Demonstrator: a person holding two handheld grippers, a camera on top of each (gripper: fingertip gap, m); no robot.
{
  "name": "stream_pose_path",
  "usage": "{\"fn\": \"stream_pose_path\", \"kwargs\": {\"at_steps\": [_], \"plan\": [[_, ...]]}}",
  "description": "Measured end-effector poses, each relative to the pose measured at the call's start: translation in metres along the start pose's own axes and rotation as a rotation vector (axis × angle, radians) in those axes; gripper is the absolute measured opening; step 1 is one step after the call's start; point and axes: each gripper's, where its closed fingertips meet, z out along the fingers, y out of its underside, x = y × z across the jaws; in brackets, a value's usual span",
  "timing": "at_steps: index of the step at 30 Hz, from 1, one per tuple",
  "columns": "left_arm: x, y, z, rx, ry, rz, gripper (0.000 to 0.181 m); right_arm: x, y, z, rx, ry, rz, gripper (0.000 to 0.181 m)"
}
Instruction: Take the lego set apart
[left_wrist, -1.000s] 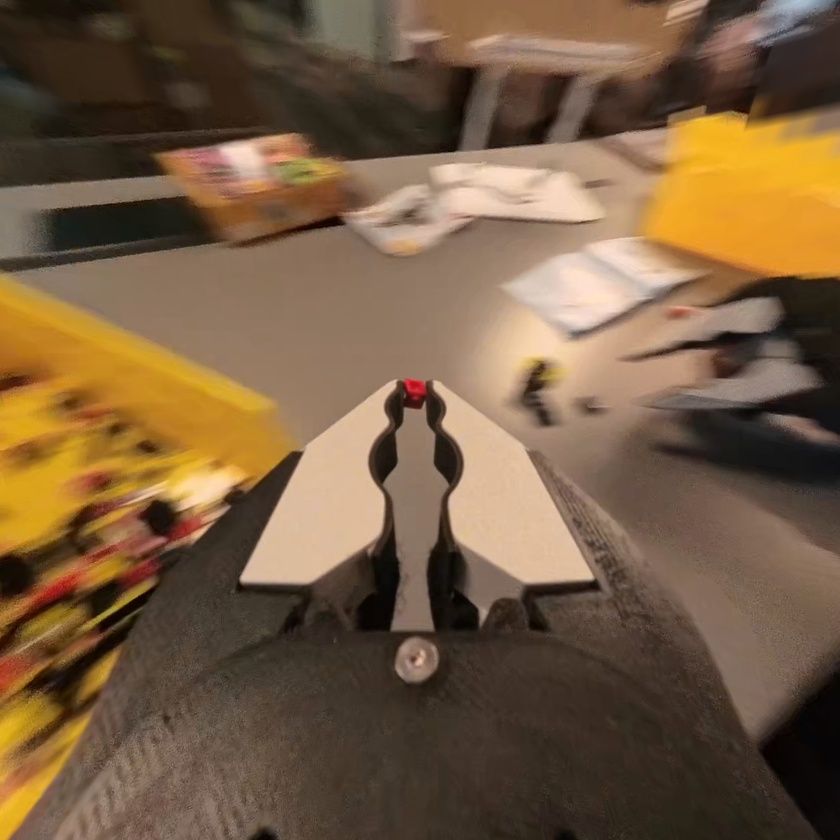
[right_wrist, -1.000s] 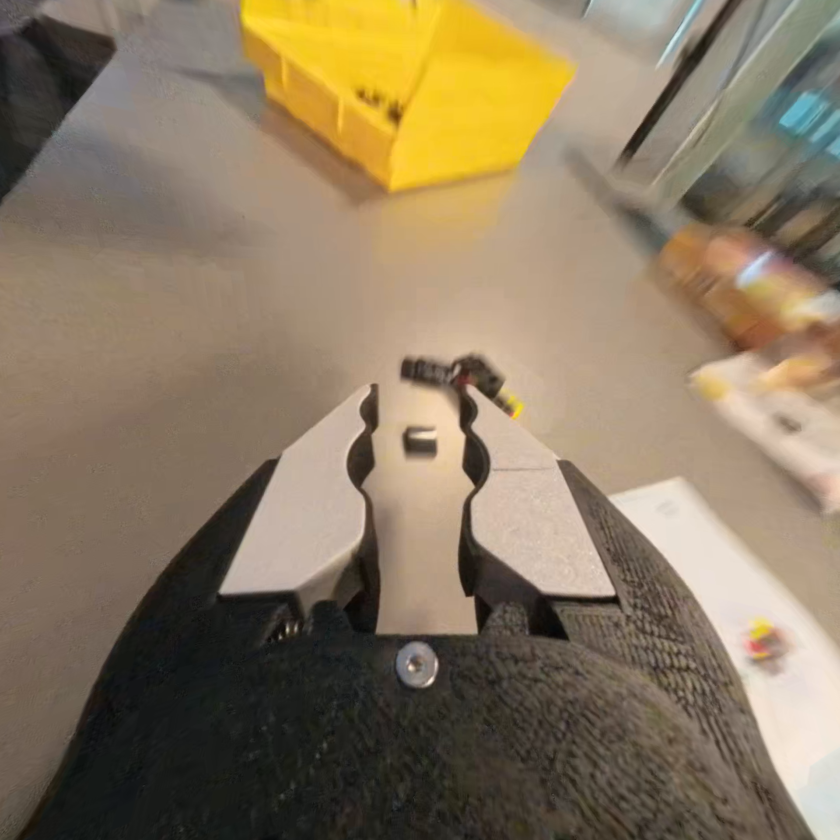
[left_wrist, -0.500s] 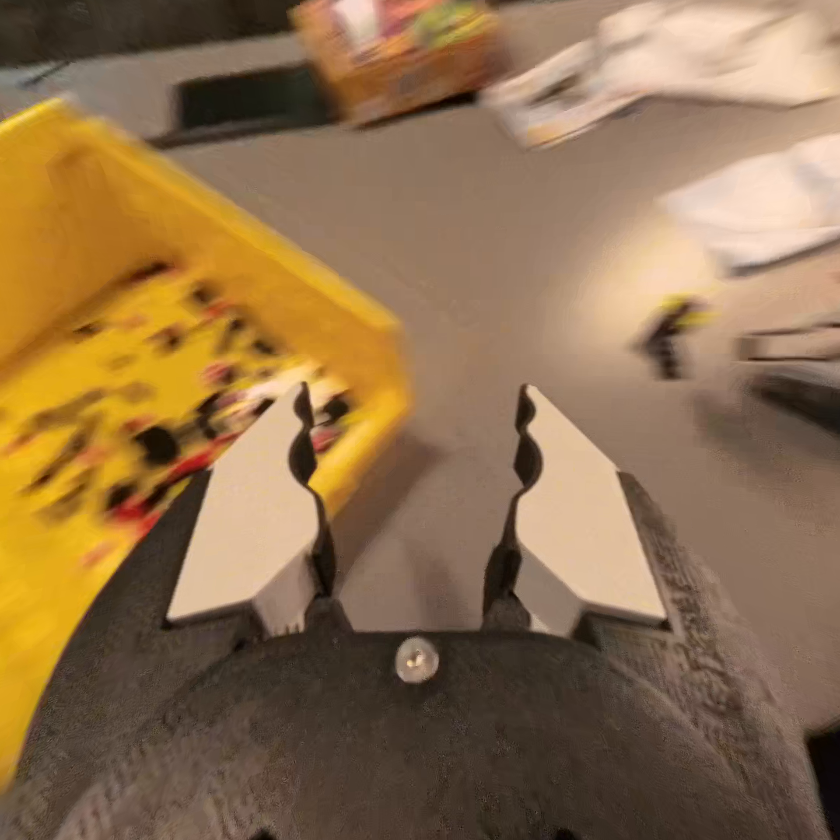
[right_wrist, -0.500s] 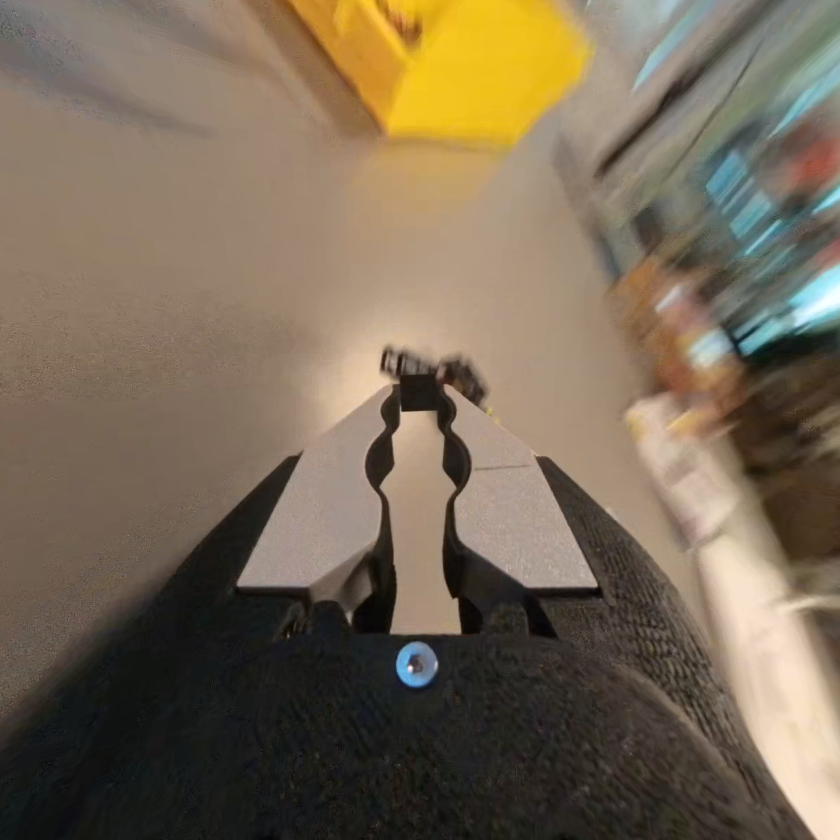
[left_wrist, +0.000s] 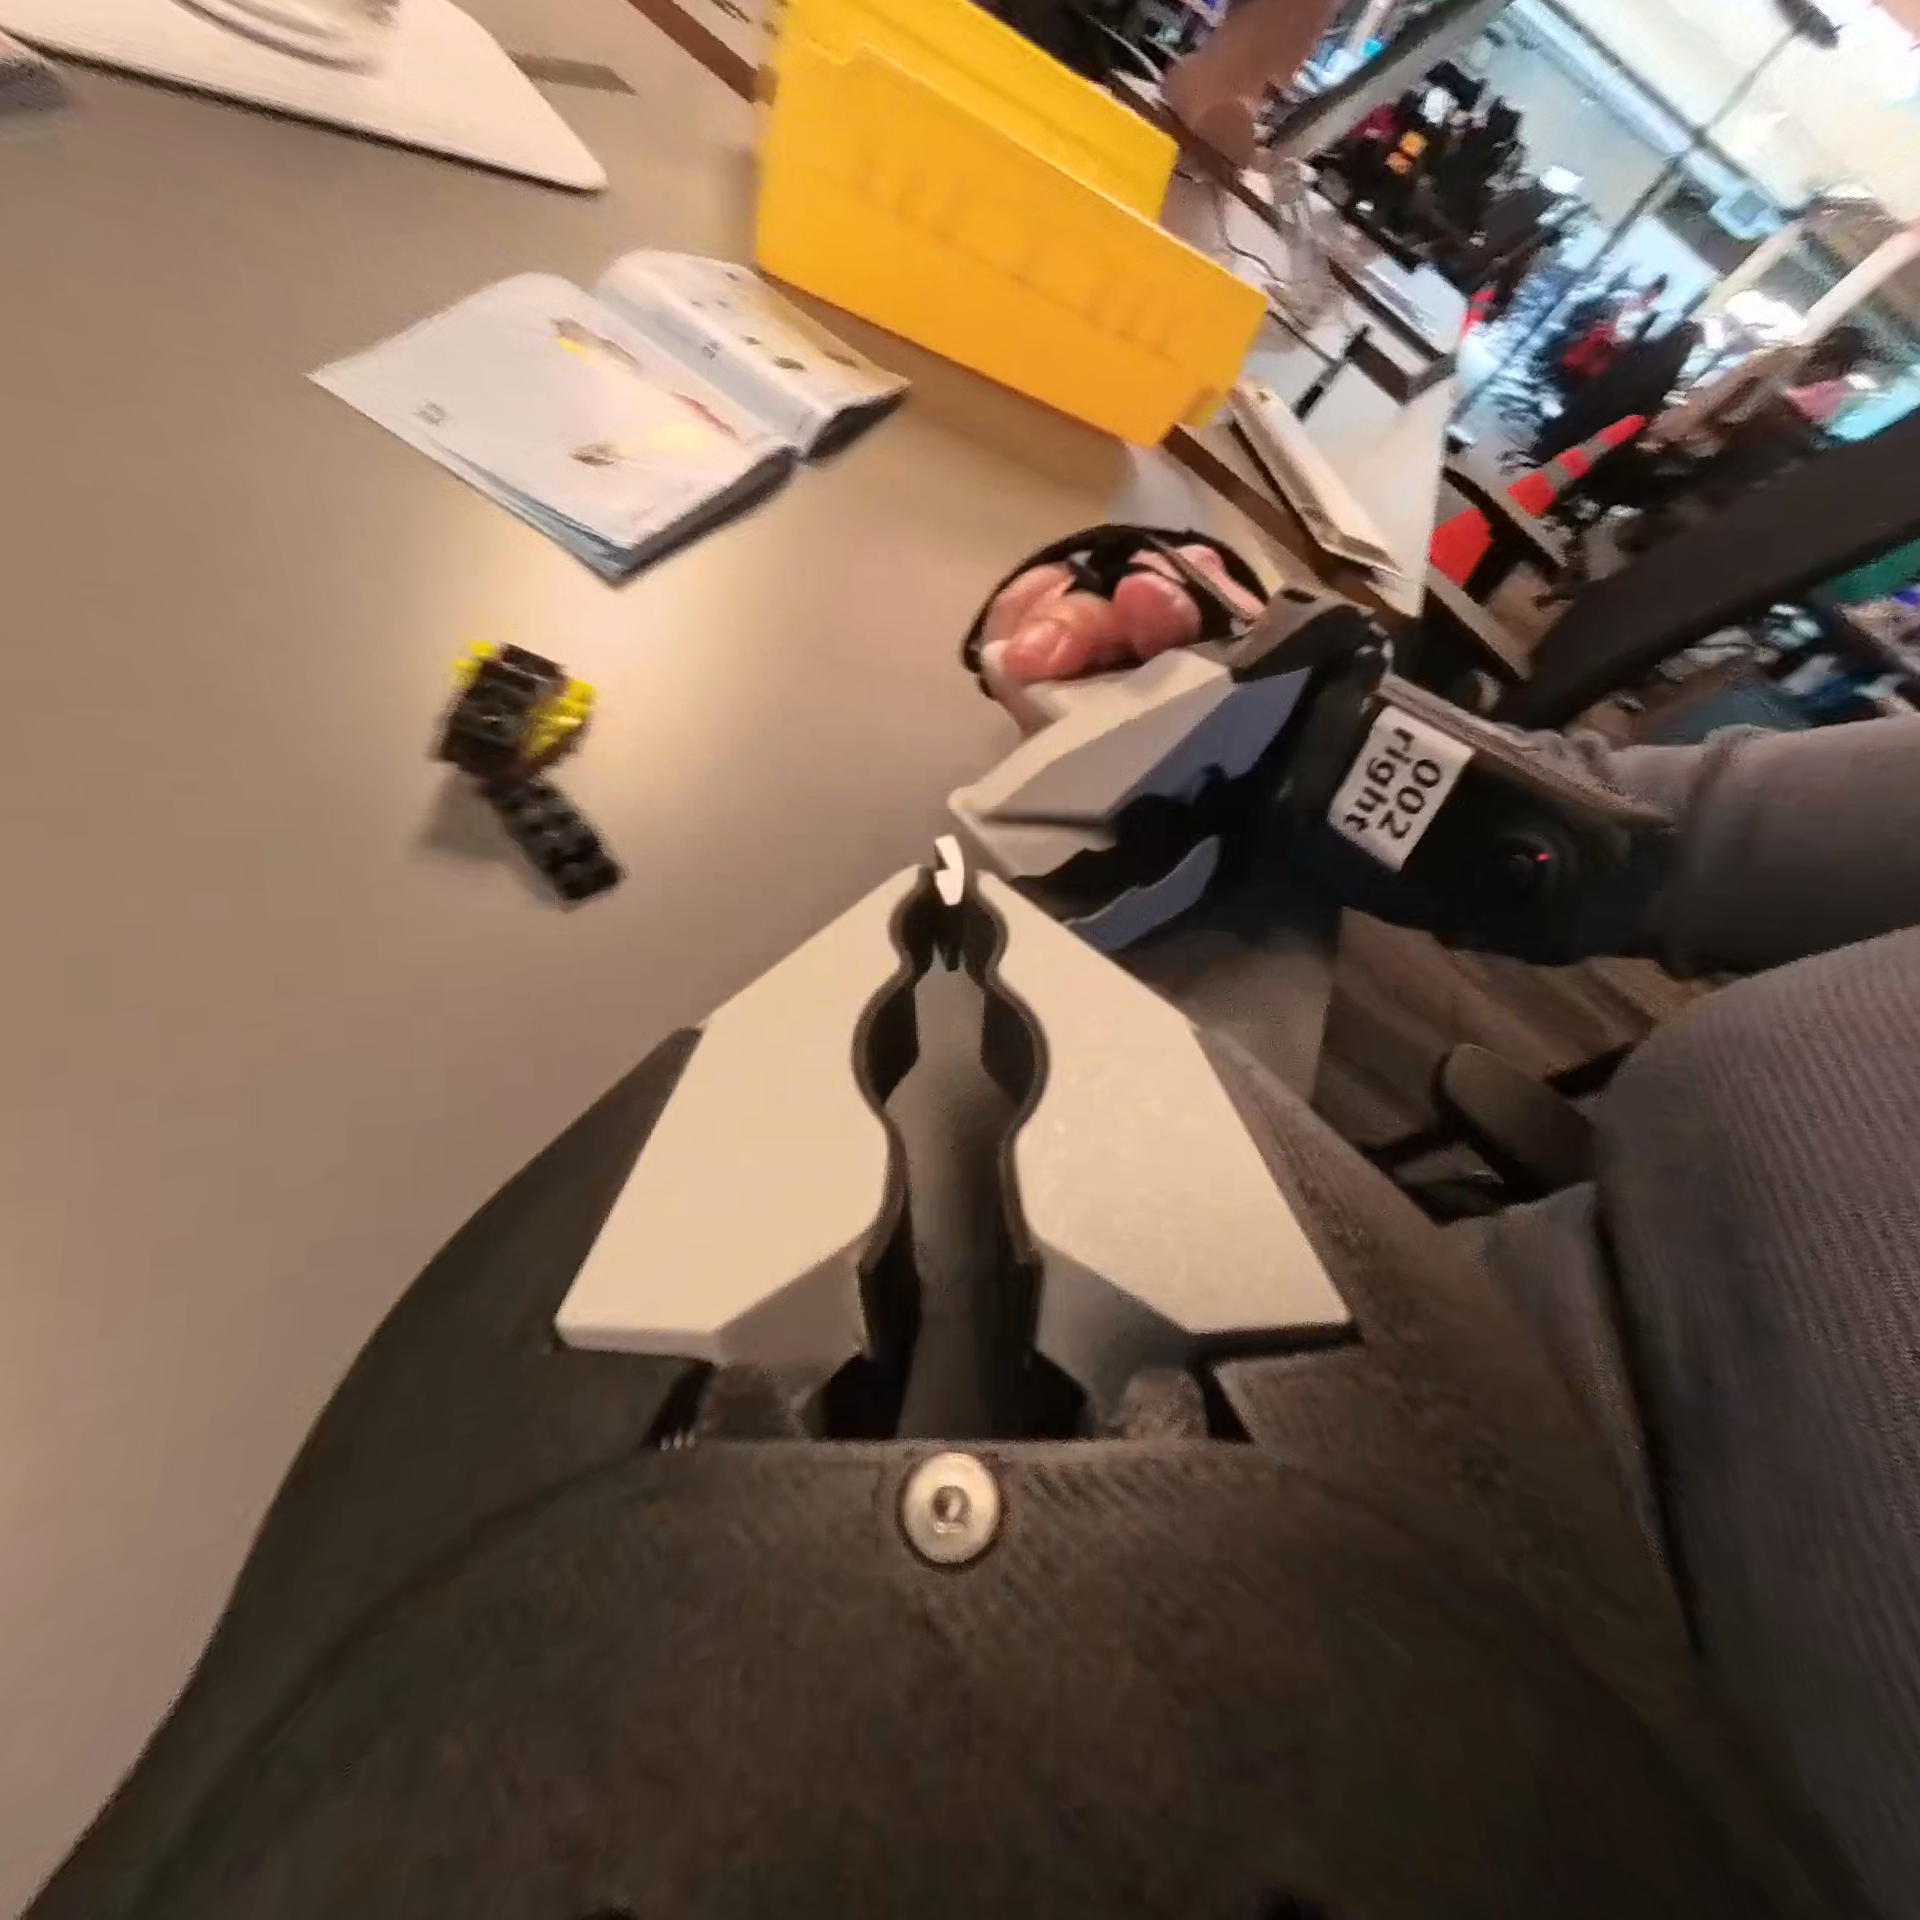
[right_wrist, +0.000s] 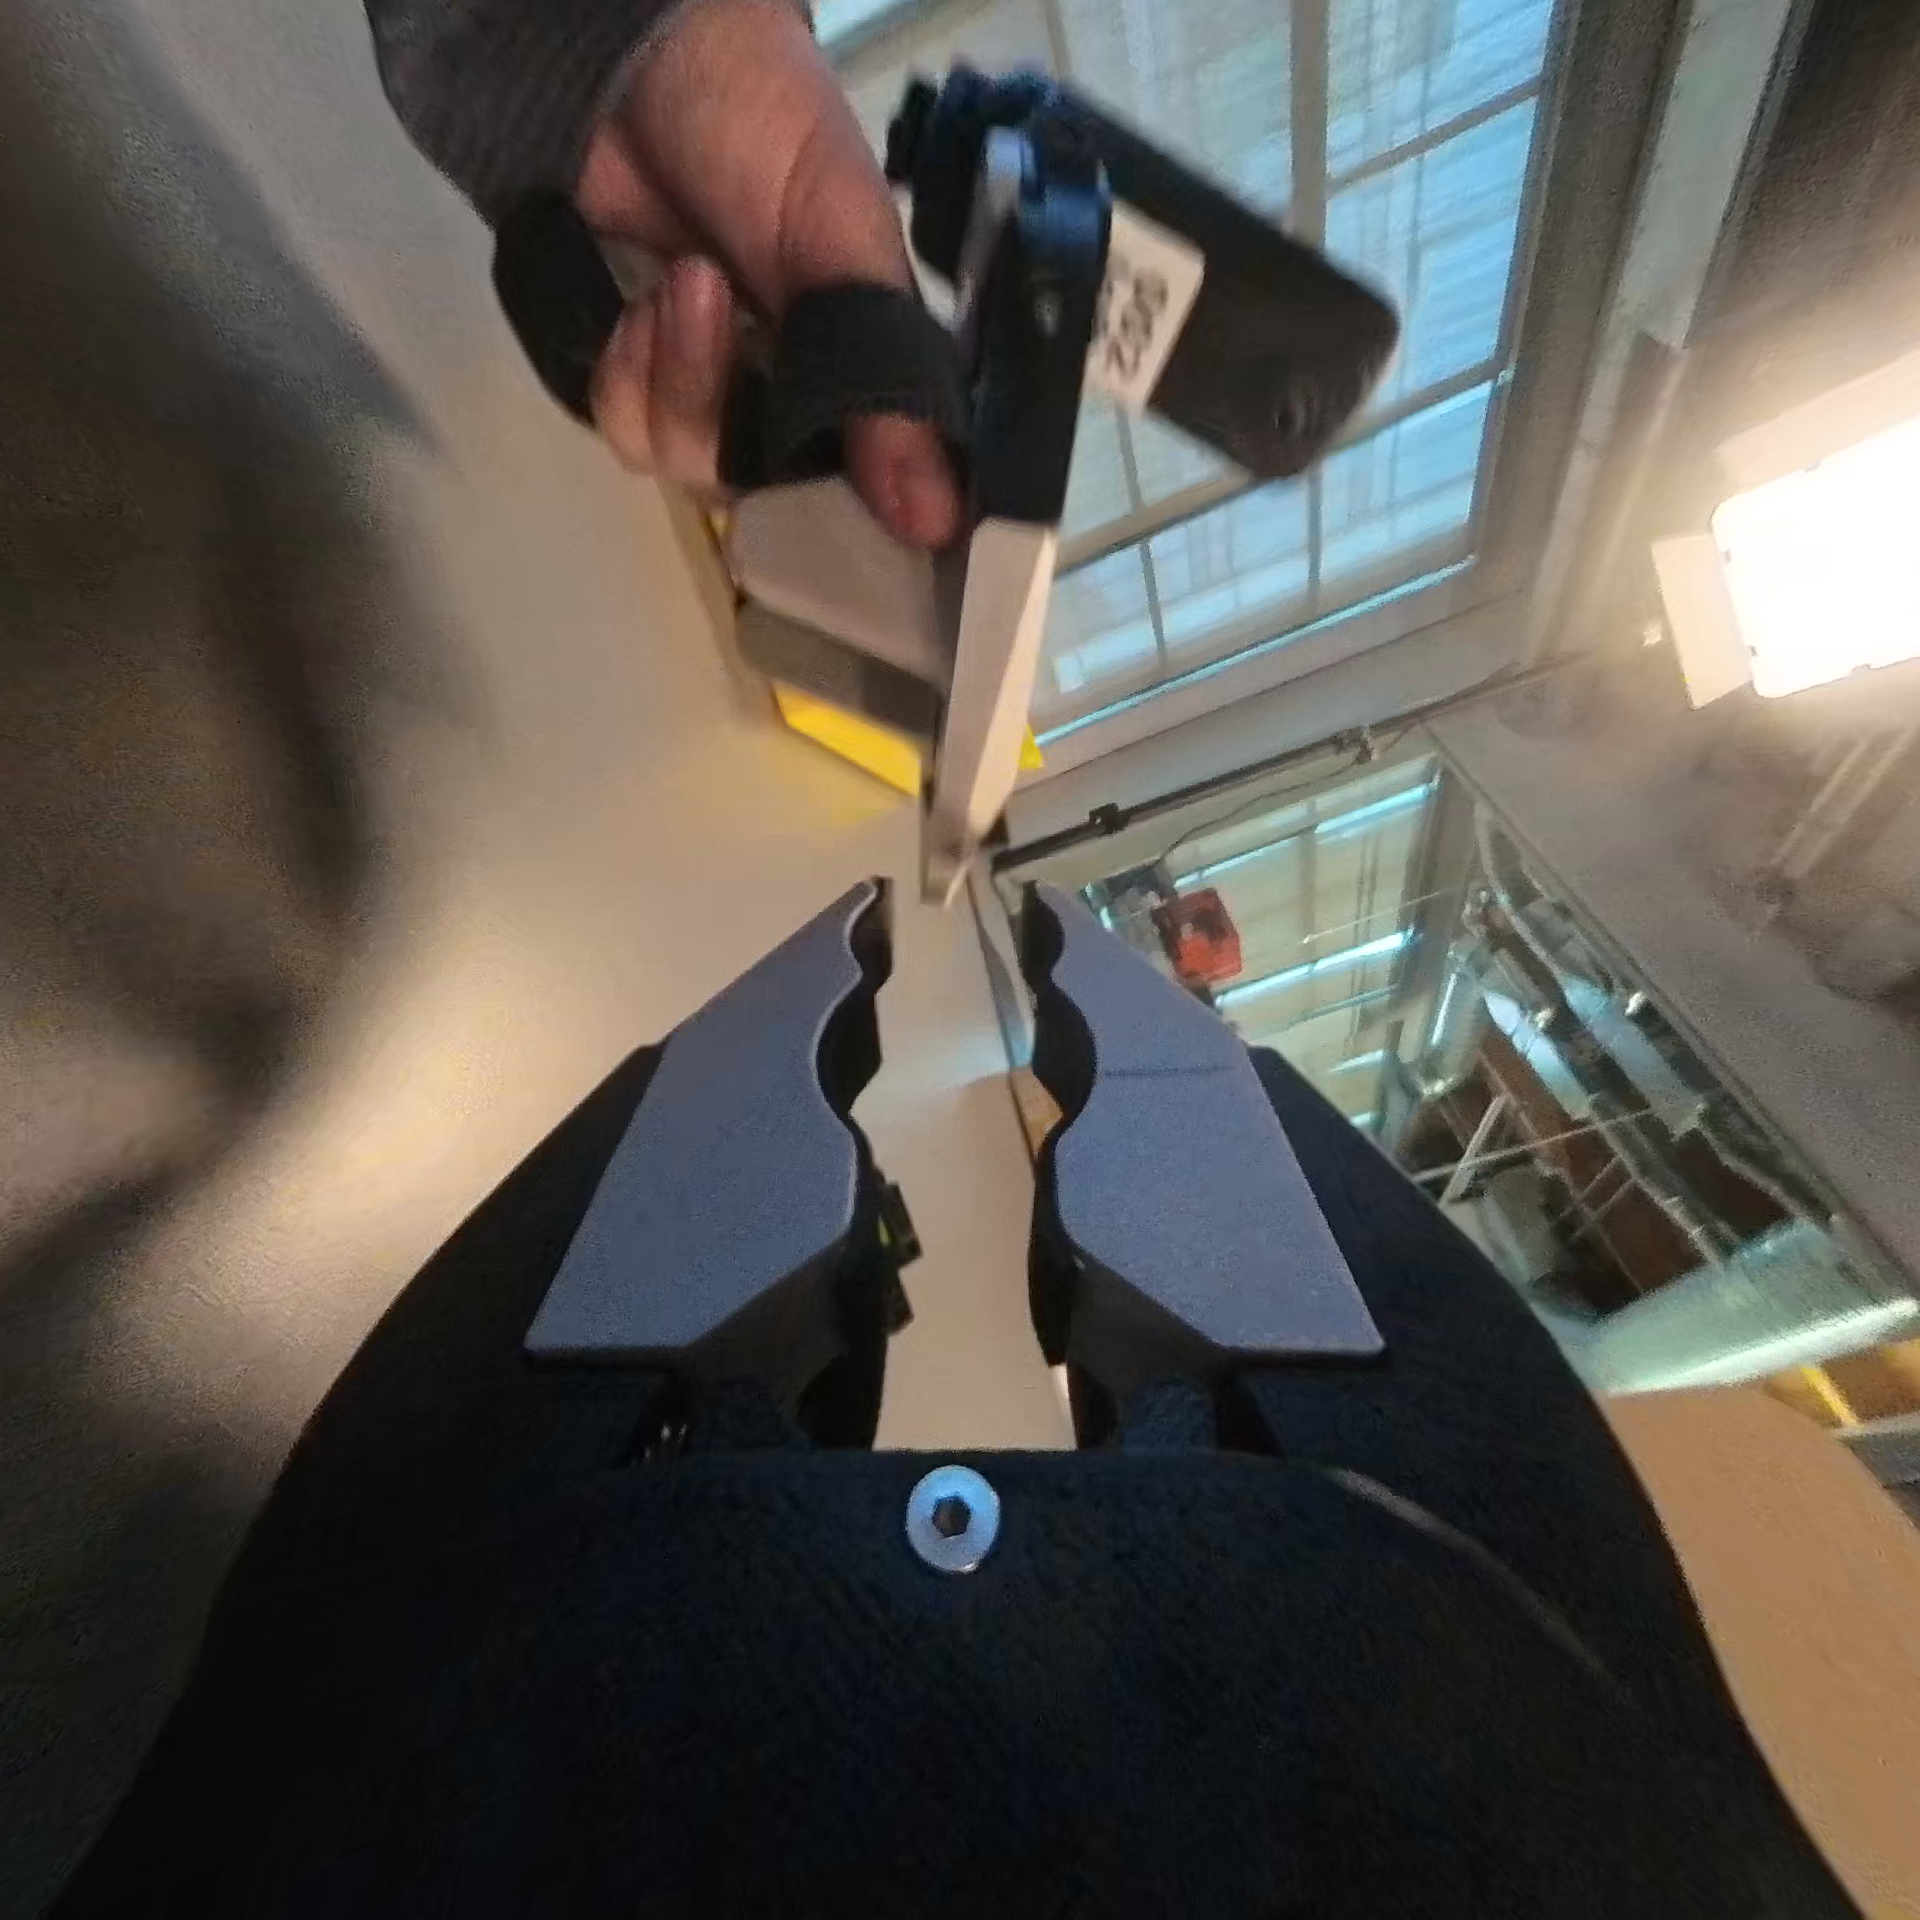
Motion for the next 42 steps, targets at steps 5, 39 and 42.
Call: {"fn": "stream_pose_path", "kwargs": {"at_steps": [5,39,42], "plan": [[-0.101,-0.033,-0.122,0.129,-0.629,-0.040,0.002,0.010,0.057,-0.004,-0.171,-0.039,0.349,0.030],[-0.101,0.019,0.049,-0.271,-0.601,0.138,0.016,0.016,0.115,-0.008,-0.391,-0.052,0.680,0.022],[-0.109,0.012,0.011,-0.244,-0.702,0.194,0.016,0.016,0.115,-0.009,-0.392,-0.056,0.677,0.022]]}}
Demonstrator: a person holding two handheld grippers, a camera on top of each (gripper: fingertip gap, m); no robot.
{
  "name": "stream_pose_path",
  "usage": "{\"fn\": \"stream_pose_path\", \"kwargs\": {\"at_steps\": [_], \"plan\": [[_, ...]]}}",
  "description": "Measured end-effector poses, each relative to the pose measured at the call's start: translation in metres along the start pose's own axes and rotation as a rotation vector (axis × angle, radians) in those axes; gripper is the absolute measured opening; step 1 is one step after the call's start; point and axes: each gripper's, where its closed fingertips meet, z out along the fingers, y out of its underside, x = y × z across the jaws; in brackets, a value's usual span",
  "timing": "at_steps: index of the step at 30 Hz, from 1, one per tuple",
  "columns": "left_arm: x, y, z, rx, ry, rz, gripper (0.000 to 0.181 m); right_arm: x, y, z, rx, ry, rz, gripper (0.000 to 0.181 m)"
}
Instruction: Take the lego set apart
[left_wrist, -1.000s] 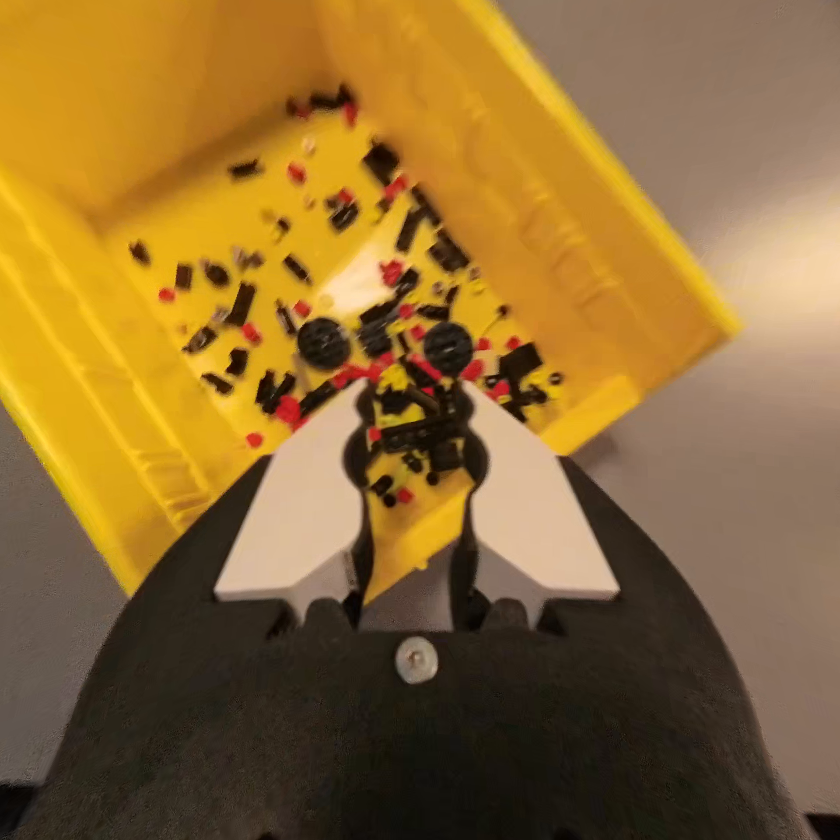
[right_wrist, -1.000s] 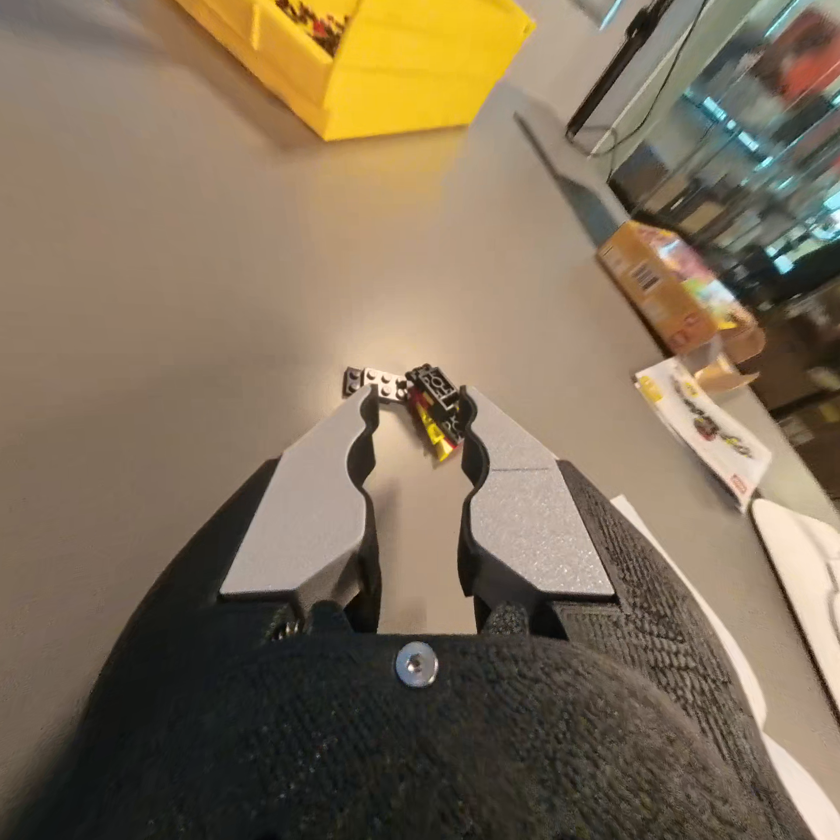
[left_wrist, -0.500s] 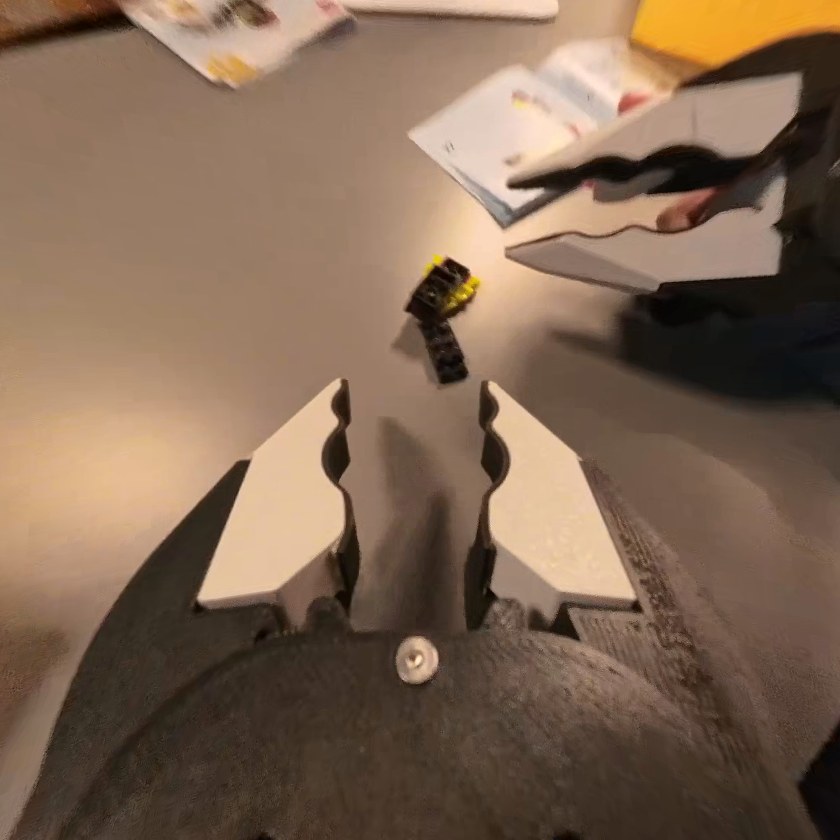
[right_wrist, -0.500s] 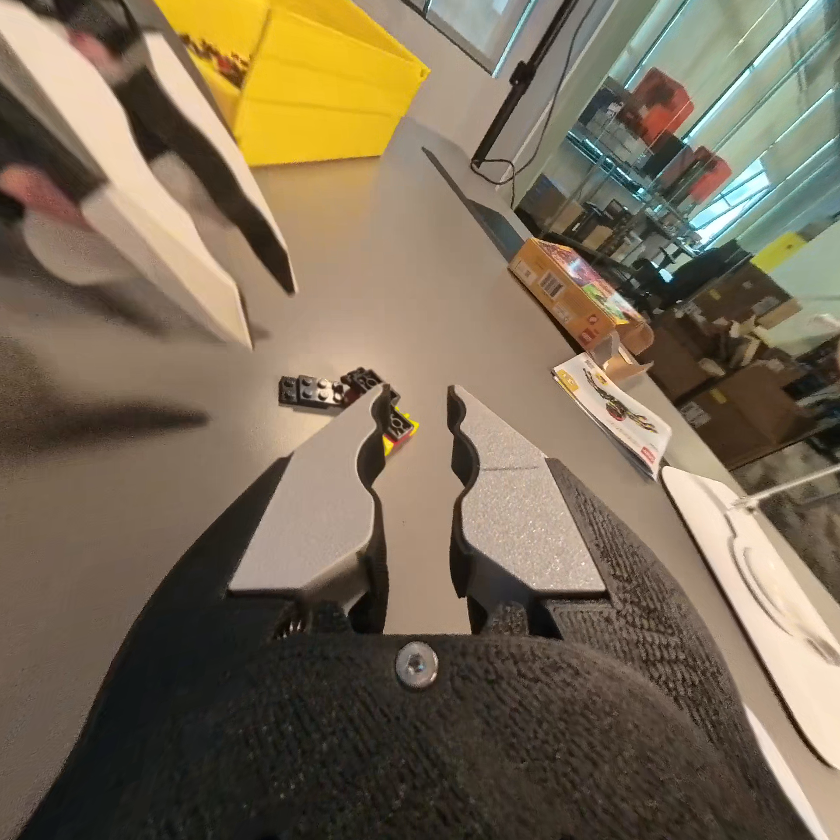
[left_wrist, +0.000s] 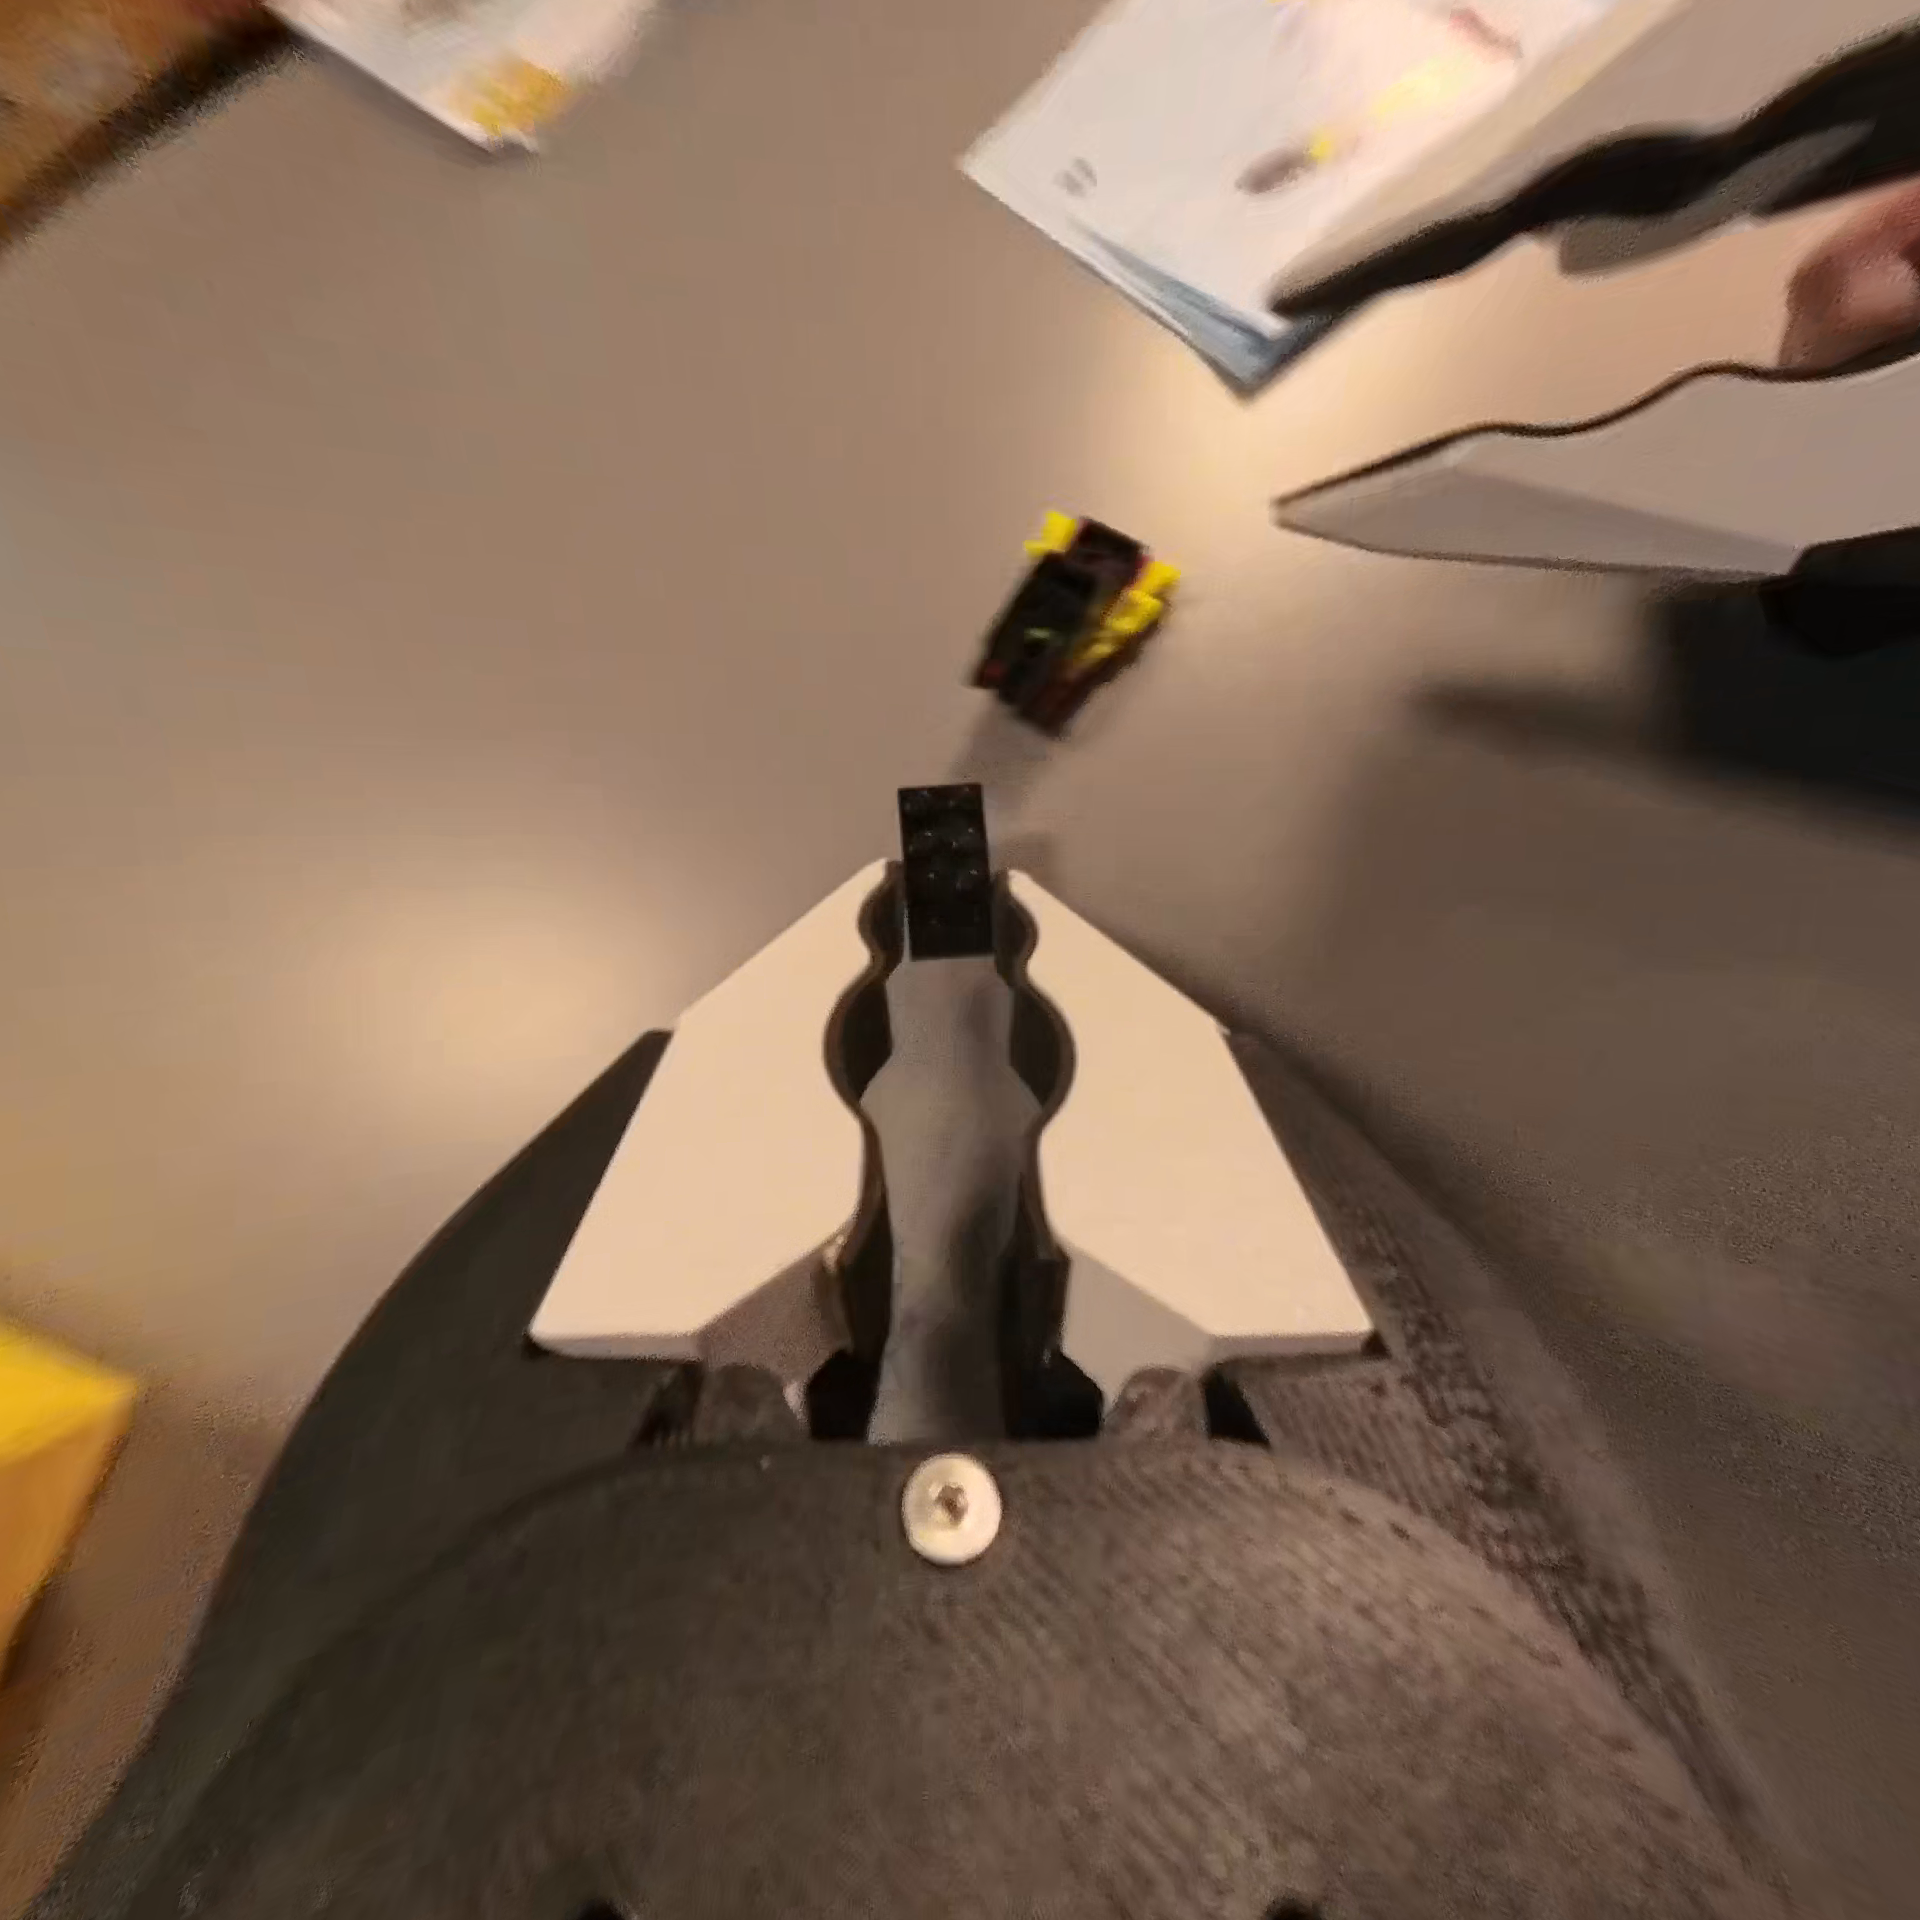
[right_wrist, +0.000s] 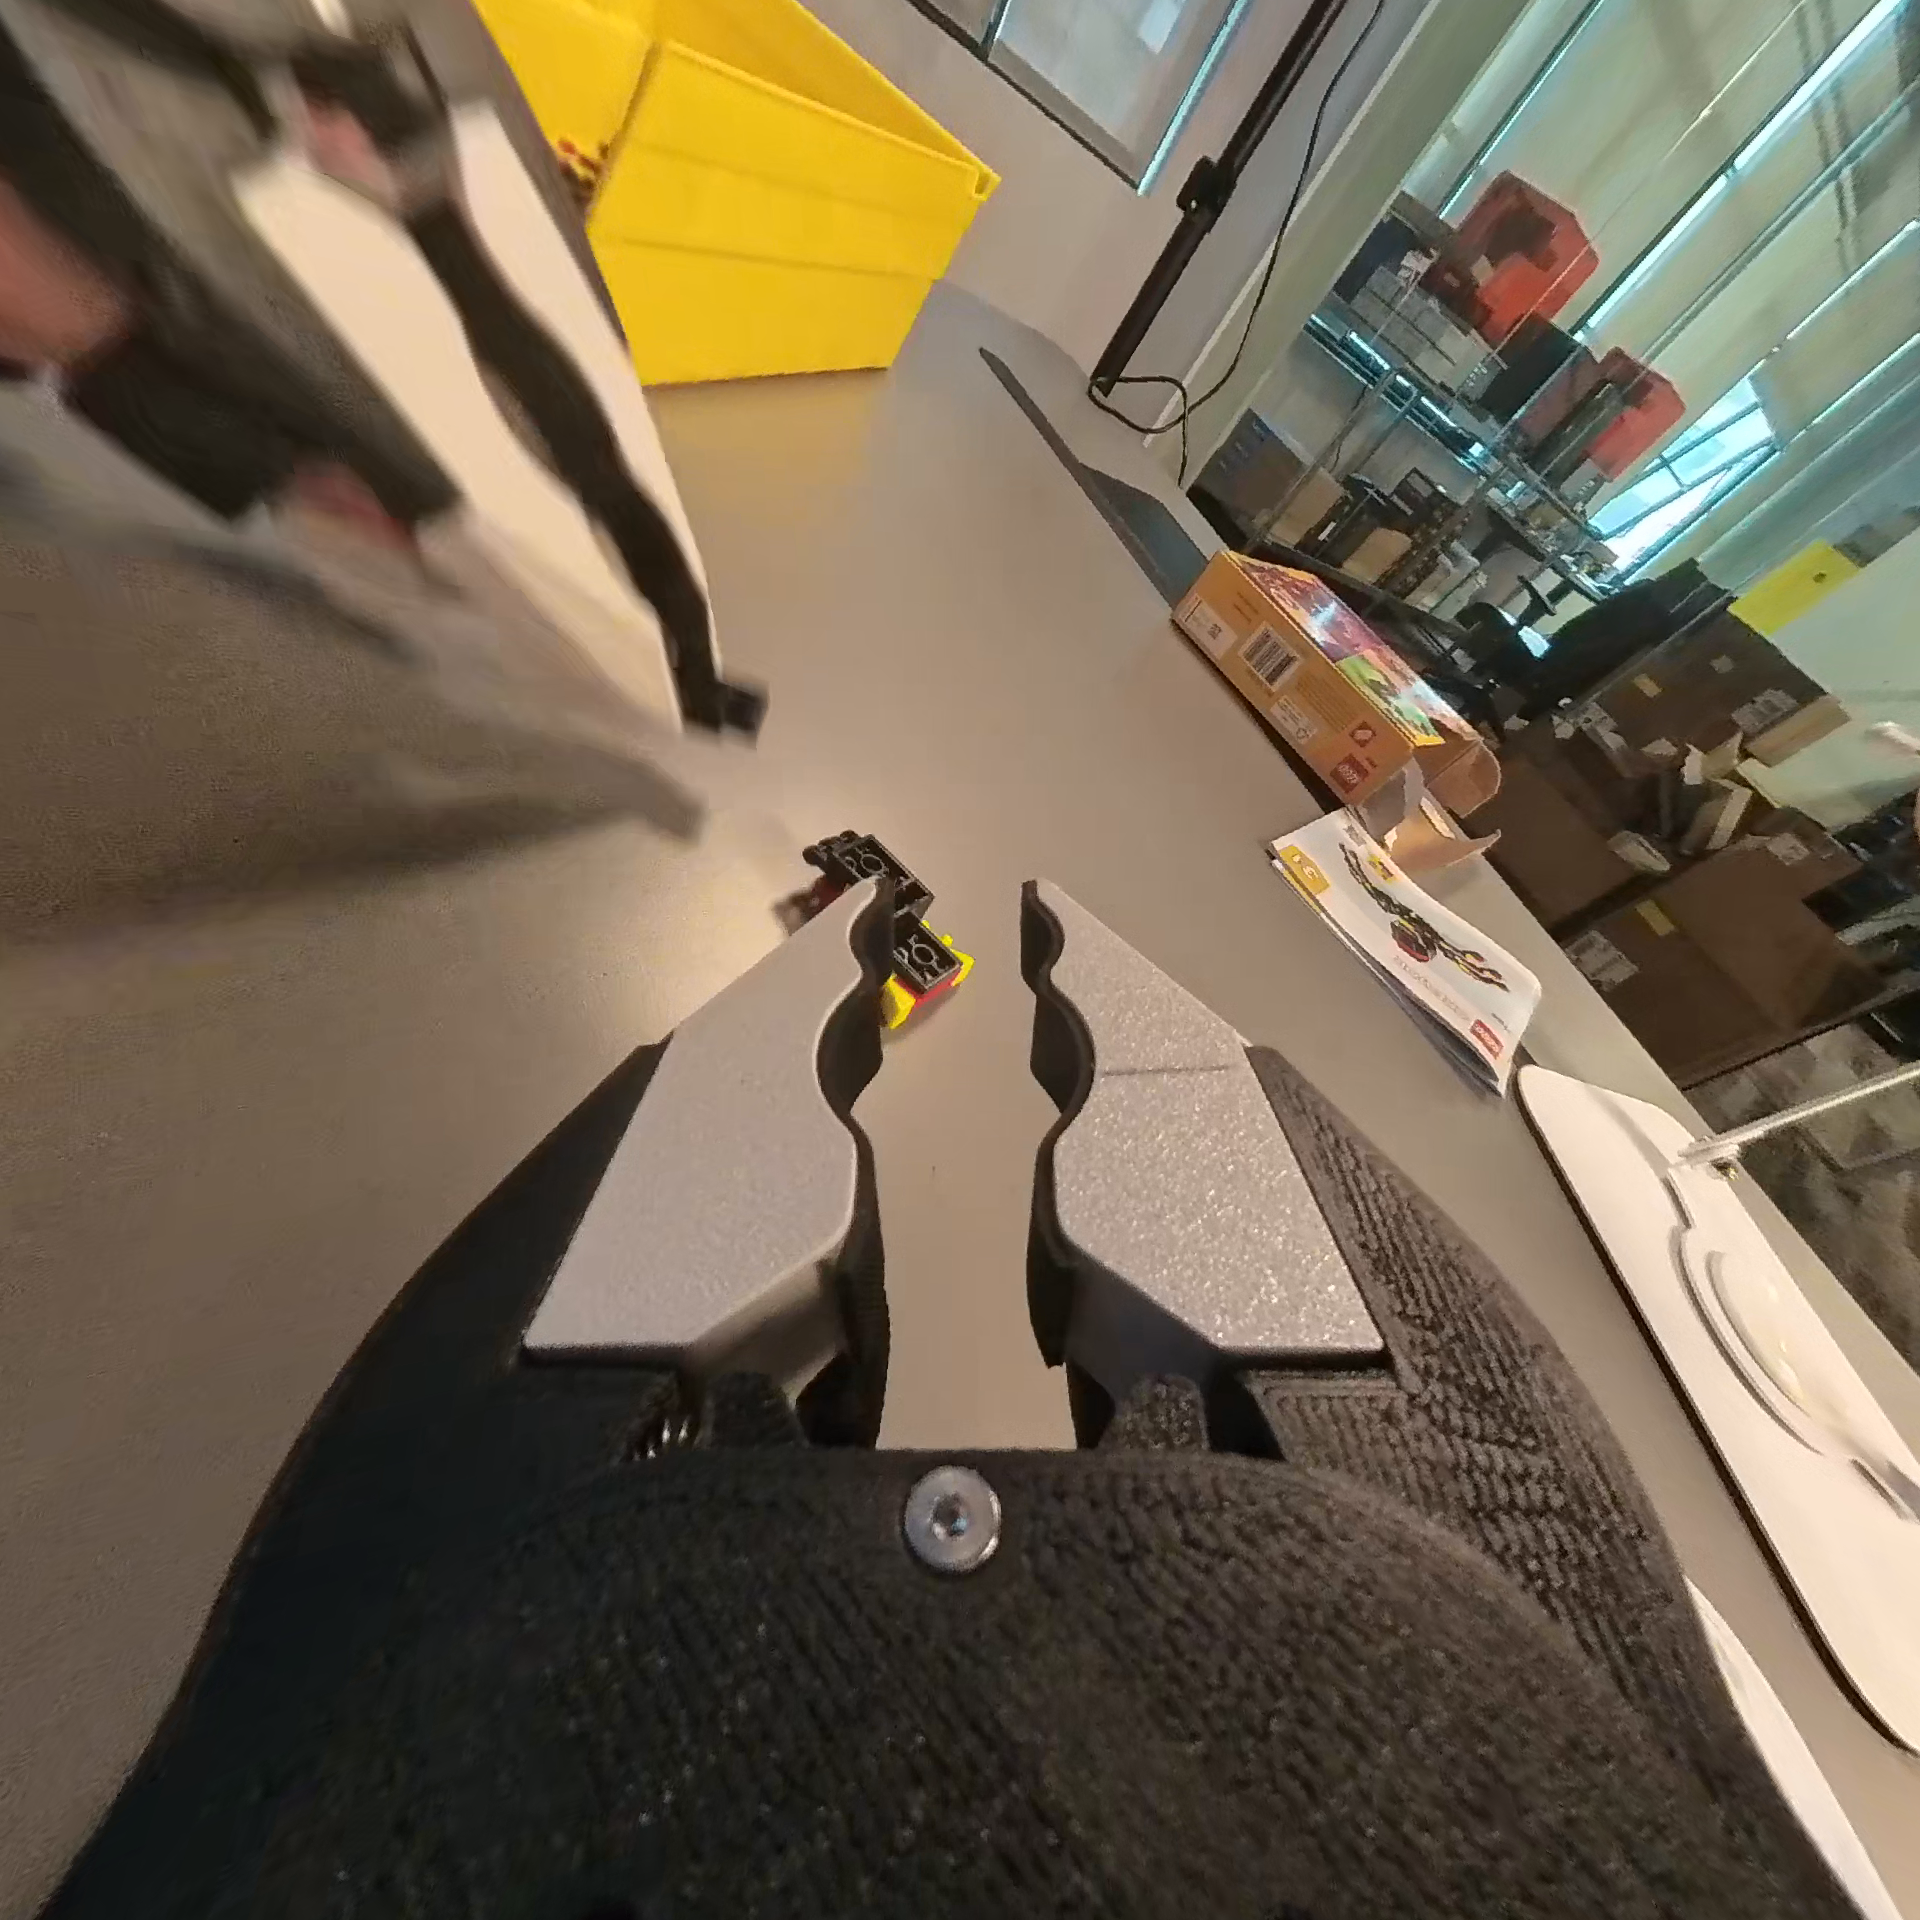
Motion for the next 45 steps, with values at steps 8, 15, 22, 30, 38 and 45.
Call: {"fn": "stream_pose_path", "kwargs": {"at_steps": [8,15,22,30,38,45], "plan": [[-0.131,0.004,-0.129,0.321,-0.072,-0.335,0.016,-0.002,0.003,0.003,-0.023,-0.009,-0.018,0.022],[-0.208,0.051,-0.147,0.189,-0.266,-0.580,0.057,-0.004,0.004,0.005,-0.039,-0.017,-0.024,0.023],[-0.058,-0.041,-0.077,0.306,0.045,-0.028,0.053,-0.011,0.010,0.009,-0.088,-0.050,-0.056,0.031],[0.021,-0.036,0.037,0.019,0.448,0.116,0.041,-0.023,0.022,0.011,-0.153,-0.068,-0.189,0.033],[0.038,-0.041,0.030,0.012,0.640,-0.062,0.016,-0.009,0.020,0.016,-0.173,0.090,-0.432,0.057],[0.056,-0.045,0.005,0.030,0.898,-0.192,0.016,0.000,0.018,0.019,-0.233,0.239,-0.687,0.026]]}}
